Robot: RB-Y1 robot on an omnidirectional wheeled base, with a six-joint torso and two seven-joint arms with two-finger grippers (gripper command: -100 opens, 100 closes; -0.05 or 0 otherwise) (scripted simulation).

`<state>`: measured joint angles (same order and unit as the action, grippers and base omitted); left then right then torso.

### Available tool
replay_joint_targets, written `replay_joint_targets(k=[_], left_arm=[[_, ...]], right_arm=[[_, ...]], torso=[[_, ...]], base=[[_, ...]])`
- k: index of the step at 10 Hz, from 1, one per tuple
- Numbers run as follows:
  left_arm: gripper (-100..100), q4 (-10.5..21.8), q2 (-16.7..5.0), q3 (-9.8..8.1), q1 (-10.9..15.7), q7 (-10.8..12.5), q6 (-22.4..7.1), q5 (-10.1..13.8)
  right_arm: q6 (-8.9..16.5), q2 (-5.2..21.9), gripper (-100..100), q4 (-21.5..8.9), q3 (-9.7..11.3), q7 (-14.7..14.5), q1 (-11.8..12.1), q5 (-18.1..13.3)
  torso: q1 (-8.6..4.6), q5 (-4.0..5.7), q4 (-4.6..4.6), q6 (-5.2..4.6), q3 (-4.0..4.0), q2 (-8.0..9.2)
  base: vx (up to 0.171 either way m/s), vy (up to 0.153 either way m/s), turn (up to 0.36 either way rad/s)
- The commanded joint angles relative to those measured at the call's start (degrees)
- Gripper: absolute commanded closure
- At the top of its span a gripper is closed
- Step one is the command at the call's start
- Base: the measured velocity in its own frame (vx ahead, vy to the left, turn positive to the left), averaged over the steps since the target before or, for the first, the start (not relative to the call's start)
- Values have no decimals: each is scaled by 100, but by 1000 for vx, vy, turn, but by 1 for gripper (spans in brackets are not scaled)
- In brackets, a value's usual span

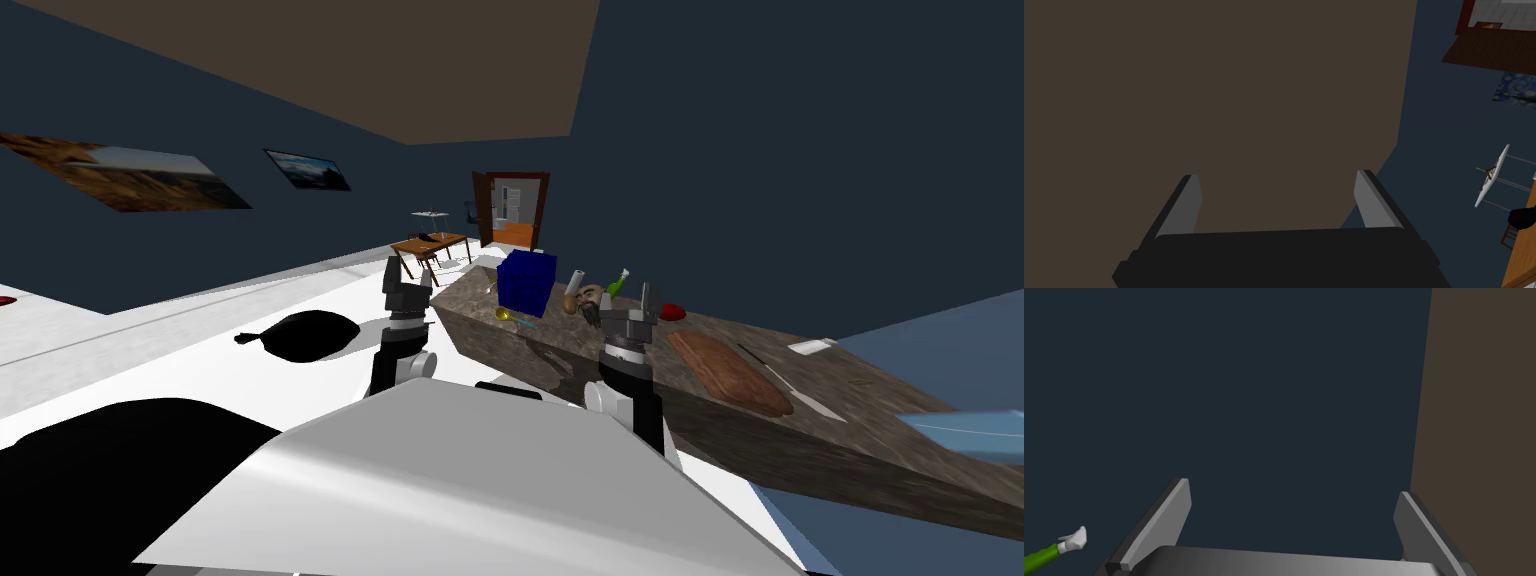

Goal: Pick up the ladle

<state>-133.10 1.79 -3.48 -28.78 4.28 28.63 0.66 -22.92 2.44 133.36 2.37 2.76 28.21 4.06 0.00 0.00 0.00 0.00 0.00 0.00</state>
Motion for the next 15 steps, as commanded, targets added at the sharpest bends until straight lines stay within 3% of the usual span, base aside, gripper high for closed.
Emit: replay_joint_targets(k=[1, 15], left_arm=[[0, 0, 0, 0, 0, 0, 0, 0], [0, 0, 0, 0, 0, 0, 0, 0]], right_arm=[[26, 237, -100, -40, -5, -84, 47, -118], [453, 2437, -100, -435, -174, -1115, 604, -1387]], torso=[[0, 0, 0, 0, 0, 0], [19, -5, 1, -1, 2, 3]], base=[[1, 29, 42], [-2, 65, 50]])
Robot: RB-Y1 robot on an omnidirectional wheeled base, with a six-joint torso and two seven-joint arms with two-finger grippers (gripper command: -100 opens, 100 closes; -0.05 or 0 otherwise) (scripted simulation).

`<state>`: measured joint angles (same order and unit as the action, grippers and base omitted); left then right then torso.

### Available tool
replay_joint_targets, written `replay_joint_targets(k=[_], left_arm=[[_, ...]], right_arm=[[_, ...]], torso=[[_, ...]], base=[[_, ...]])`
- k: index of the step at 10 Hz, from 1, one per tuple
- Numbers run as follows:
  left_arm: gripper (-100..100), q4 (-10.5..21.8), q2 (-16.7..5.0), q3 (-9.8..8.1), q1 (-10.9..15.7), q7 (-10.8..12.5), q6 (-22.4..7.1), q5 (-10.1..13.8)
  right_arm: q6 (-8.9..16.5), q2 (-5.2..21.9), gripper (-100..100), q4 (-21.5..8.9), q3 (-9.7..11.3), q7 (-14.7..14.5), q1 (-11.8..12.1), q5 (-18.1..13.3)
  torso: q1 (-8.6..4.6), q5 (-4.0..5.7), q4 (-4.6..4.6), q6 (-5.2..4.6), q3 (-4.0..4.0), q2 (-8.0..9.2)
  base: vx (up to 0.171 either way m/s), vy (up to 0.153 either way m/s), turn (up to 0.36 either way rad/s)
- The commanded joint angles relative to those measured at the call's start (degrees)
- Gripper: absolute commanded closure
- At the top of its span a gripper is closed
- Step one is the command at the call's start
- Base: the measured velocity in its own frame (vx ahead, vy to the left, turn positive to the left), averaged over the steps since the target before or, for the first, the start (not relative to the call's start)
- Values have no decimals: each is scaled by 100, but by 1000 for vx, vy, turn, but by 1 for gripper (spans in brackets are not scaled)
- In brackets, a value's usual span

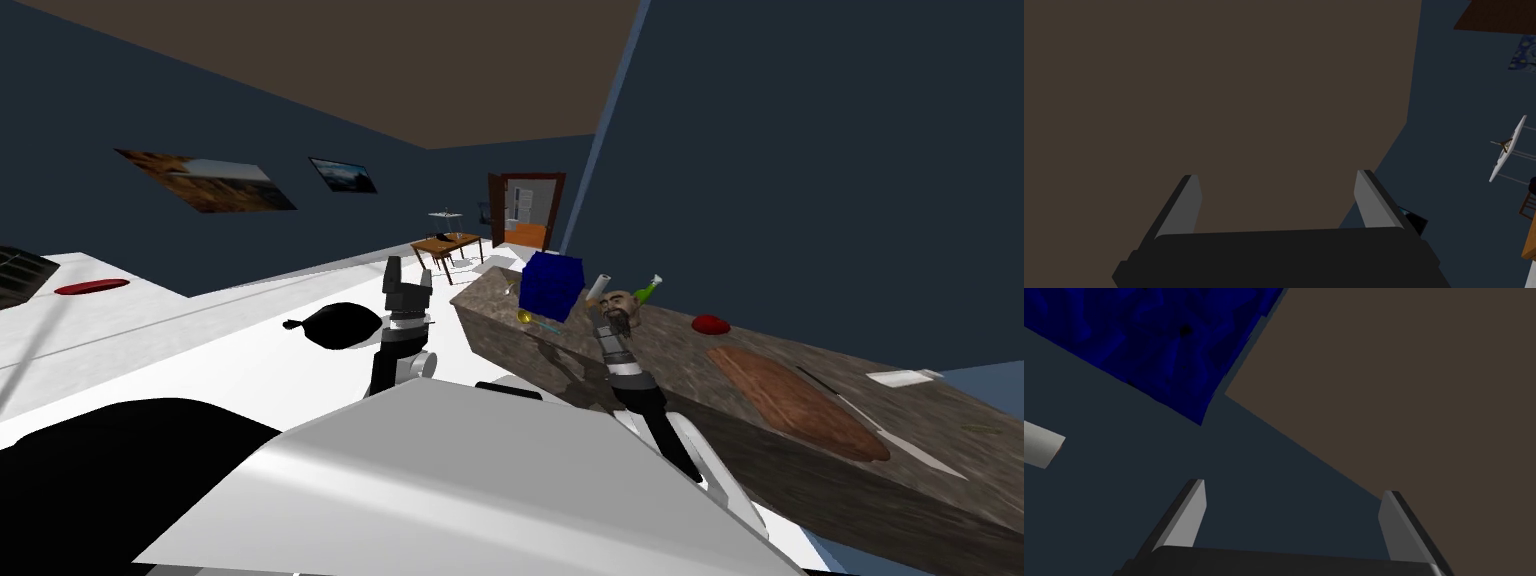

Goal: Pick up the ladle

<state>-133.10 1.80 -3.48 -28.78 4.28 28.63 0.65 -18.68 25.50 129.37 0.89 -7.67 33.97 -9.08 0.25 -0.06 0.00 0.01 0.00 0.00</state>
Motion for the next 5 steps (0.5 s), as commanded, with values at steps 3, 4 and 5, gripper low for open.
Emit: replay_joint_targets(k=[3, 4, 5], left_arm=[[0, 0, 0, 0, 0, 0, 0, 0], [0, 0, 0, 0, 0, 0, 0, 0], [0, 0, 0, 0, 0, 0, 0, 0]], right_arm=[[88, 509, -100, -89, -51, -212, 101, -244], [147, 729, -100, -144, -75, -353, 173, -420], [147, 819, -100, -144, -75, -353, 173, -420]], torso=[[0, 0, 0, 0, 1, 2], [-4, 0, 0, -1, 1, 2], [-2, 0, 0, 0, 0, 0]], base=[[1, 62, 43], [5, 66, 67], [4, 61, 38]])
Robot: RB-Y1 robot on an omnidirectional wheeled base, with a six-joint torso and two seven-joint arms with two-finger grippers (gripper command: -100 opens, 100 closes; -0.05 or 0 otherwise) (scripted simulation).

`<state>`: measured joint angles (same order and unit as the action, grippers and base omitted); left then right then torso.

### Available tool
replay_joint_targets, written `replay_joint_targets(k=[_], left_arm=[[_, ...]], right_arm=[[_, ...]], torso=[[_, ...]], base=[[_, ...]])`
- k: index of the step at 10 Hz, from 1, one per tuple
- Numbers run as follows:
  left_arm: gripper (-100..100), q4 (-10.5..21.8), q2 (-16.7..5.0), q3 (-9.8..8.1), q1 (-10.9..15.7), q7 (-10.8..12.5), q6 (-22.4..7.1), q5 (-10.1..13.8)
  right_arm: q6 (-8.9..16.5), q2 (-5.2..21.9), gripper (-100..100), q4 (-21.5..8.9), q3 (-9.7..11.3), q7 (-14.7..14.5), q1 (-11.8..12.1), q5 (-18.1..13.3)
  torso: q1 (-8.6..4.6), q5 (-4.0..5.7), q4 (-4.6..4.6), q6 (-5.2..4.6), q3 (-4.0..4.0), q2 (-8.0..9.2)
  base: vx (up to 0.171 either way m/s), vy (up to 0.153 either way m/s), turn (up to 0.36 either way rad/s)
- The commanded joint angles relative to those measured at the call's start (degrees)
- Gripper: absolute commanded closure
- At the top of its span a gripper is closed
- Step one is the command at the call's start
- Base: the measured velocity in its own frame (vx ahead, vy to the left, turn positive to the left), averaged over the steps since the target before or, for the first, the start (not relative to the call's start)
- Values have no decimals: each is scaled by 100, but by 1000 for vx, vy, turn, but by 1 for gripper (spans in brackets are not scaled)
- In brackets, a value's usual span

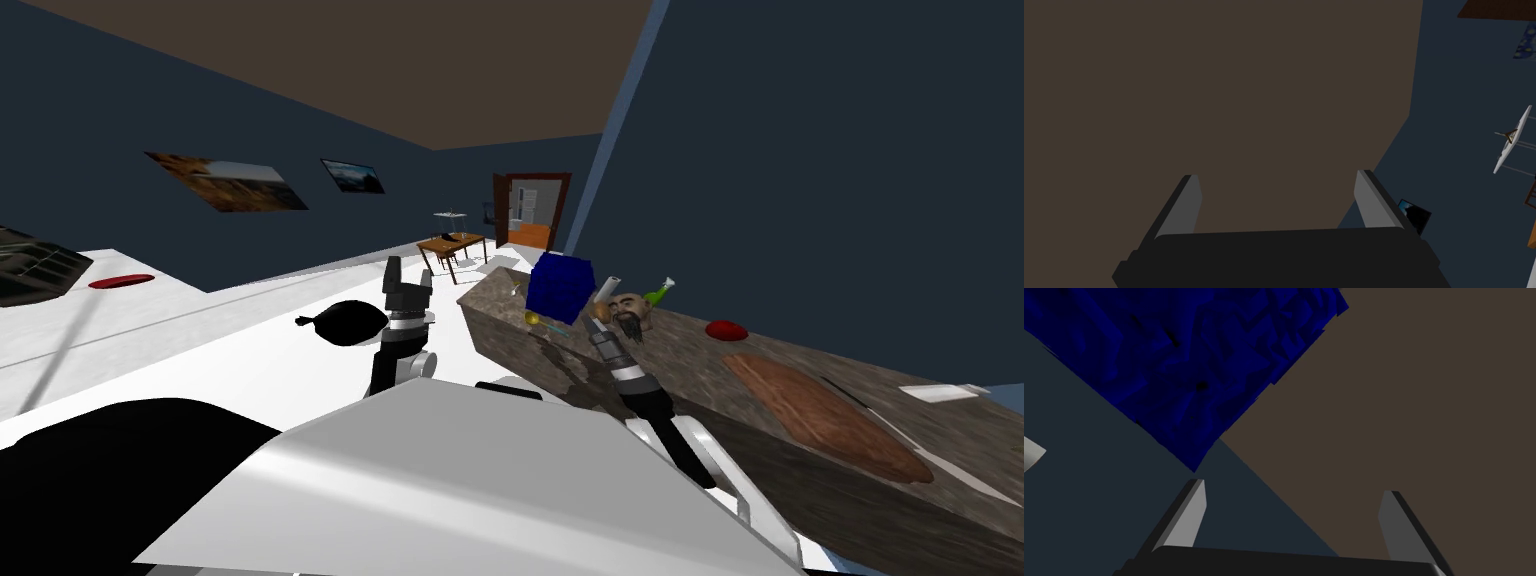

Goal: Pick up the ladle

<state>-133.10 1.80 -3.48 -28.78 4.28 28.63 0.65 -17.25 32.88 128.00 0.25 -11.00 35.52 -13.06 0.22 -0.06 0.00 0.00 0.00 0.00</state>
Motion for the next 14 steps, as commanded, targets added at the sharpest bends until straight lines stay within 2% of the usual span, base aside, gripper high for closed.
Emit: replay_joint_targets(k=[1, 2, 3, 4, 5, 6, 7, 8, 9, 10, 11, 12, 13, 14], left_arm=[[0, 0, 0, 0, 0, 0, 0, 0], [0, 0, 0, 0, 0, 0, 0, 0], [0, 0, 0, 0, 0, 0, 0, 0], [0, 0, 0, 0, 0, 0, 0, 0], [0, 0, 0, 0, 0, 0, 0, 0], [0, 0, 0, 0, 0, 0, 0, 0], [0, 0, 0, 0, 0, 0, 0, 0], [0, 0, 0, 0, 0, 0, 0, 0], [0, 0, 0, 0, 0, 0, 0, 0], [0, 0, 0, 0, 0, 0, 0, 0], [0, 0, 0, 0, 0, 0, 0, 0], [0, 0, 0, 0, 0, 0, 0, 0], [0, 0, 0, 0, 0, 0, 0, 0], [0, 0, 0, 0, 0, 0, 0, 0]], right_arm=[[60, 286, -100, -66, -33, -160, 88, -203], [60, 395, -100, -66, -33, -160, 88, -203], [113, 596, -100, -129, -52, -300, 157, -388], [113, 712, -100, -129, -52, -300, 157, -388], [161, 925, -100, -196, -66, -438, 223, -578], [161, 1029, -100, -196, -66, -438, 223, -578], [205, 1251, -100, -269, -77, -572, 285, -772], [205, 1344, -100, -269, -77, -572, 285, -772], [243, 1560, -100, -347, -82, -702, 344, -970], [243, 1657, -100, -347, -82, -702, 344, -970], [274, 1873, -100, -430, -82, -828, 399, -1172], [274, 1967, -100, -430, -82, -828, 399, -1172], [298, 2186, -100, -519, -76, -947, 449, -1377], [298, 2274, -100, -519, -76, -947, 449, -1377]], torso=[[0, 0, 0, 0, 0, 0], [3, 0, 0, 1, 1, 2], [-1, 0, 0, 0, 0, 0], [7, -1, 0, 1, -1, -1], [1, 0, 0, -1, -1, -1], [2, 0, 0, 1, 0, -1], [-1, 0, 0, -1, 0, -1], [2, 0, -1, 1, -2, -3], [0, 0, -1, 0, -2, -3], [6, -1, -1, 1, -2, -3], [0, 0, 0, -1, -1, -2], [1, 0, 0, 0, -1, -1], [-3, 0, 0, -1, -1, -2], [2, 0, -1, 1, -3, -6]], base=[[-2, 71, 73], [5, 58, 31], [10, 86, 94], [7, 62, 32], [4, 66, 70], [6, 59, 41], [14, 68, 79], [12, 61, 46], [11, 80, 102], [9, 59, 36], [9, 62, 78], [11, 54, 43], [22, 72, 87], [13, 56, 45]])
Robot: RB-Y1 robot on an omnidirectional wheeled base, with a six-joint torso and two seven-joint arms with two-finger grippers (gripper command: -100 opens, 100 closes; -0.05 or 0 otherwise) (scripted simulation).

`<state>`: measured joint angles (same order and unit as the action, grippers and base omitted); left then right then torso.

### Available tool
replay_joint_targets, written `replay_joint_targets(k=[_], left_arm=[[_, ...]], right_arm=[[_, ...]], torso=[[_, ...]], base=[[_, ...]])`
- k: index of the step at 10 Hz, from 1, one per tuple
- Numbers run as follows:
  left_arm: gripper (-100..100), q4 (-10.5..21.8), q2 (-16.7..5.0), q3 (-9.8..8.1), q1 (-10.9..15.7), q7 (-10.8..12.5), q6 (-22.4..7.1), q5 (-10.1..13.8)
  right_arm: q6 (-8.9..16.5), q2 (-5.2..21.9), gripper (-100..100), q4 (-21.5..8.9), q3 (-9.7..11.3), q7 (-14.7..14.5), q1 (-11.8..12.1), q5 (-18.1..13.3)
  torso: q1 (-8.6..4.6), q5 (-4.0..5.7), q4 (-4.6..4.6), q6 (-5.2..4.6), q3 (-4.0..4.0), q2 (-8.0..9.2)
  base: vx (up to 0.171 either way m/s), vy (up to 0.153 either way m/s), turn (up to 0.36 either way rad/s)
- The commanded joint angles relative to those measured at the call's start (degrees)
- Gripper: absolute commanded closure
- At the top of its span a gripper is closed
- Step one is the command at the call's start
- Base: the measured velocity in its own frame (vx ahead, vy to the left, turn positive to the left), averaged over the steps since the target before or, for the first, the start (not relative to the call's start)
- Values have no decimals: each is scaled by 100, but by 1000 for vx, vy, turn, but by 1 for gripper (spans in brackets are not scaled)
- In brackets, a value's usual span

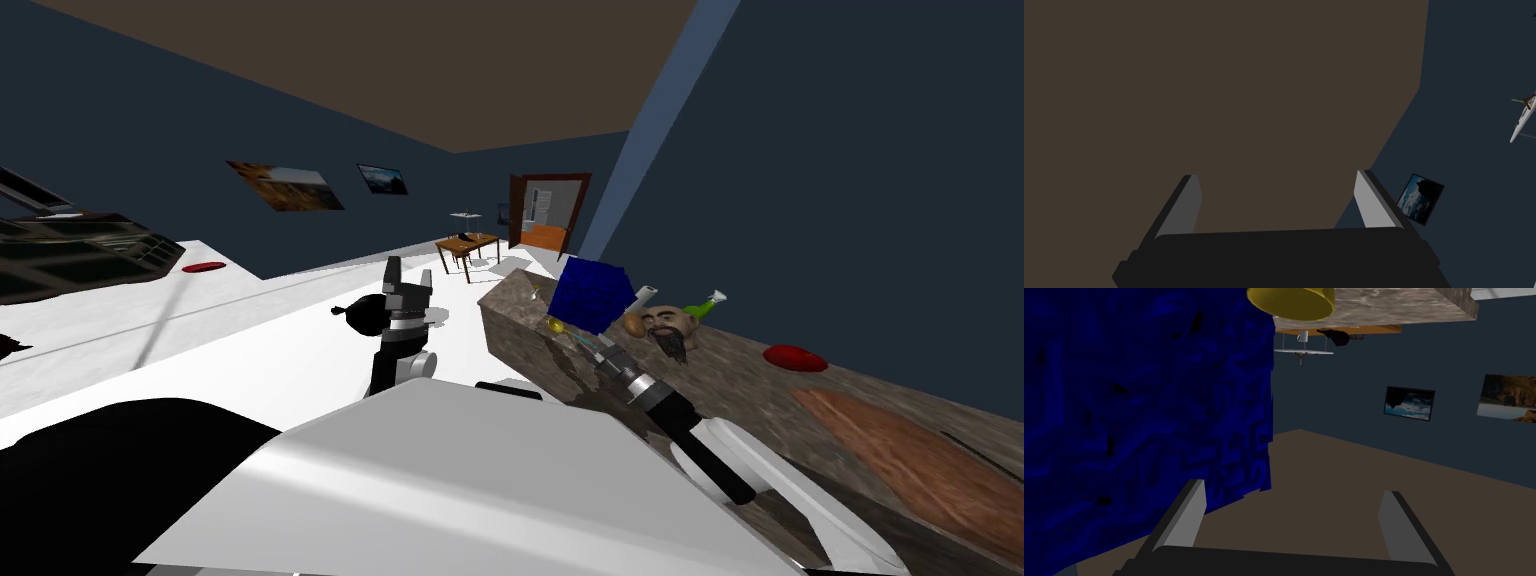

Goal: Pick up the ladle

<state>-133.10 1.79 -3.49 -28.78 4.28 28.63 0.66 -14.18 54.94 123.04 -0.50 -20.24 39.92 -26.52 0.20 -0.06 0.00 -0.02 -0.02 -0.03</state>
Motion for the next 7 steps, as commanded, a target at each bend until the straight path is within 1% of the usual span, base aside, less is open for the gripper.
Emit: replay_joint_targets(k=[1, 2, 3, 4, 5, 6, 7], left_arm=[[0, 0, 0, 0, 0, 0, 0, 0], [0, 0, 0, 0, 0, 0, 0, 0], [0, 0, 0, 0, 0, 0, 0, 0], [0, 0, 0, 0, 0, 0, 0, 0], [0, 0, 0, 0, 0, 0, 0, 0], [0, 0, 0, 0, 0, 0, 0, 0], [0, 0, 0, 0, 0, 0, 0, 0]], right_arm=[[9, 286, -100, -117, 11, -138, 54, -239], [9, 370, -100, -117, 11, -138, 54, -239], [19, 575, -100, -216, 28, -246, 96, -448], [19, 664, -100, -216, 28, -246, 96, -448], [22, 870, -100, -321, 50, -347, 133, -660], [22, 952, -100, -321, 50, -347, 133, -660], [19, 1172, -100, -428, 77, -443, 167, -872]], torso=[[0, 0, 0, 0, 0, 0], [3, 0, 0, 2, -1, -2], [1, 0, 0, 0, -1, -1], [2, 0, 0, 2, -1, -2], [-1, 1, 0, 0, -1, -1], [1, 0, 0, 2, -1, -2], [-3, 1, 0, -1, 0, 0]], base=[[21, 66, 77], [18, 60, 45], [18, 62, 99], [17, 52, 57], [19, 62, 95], [17, 49, 41], [24, 63, 94]])
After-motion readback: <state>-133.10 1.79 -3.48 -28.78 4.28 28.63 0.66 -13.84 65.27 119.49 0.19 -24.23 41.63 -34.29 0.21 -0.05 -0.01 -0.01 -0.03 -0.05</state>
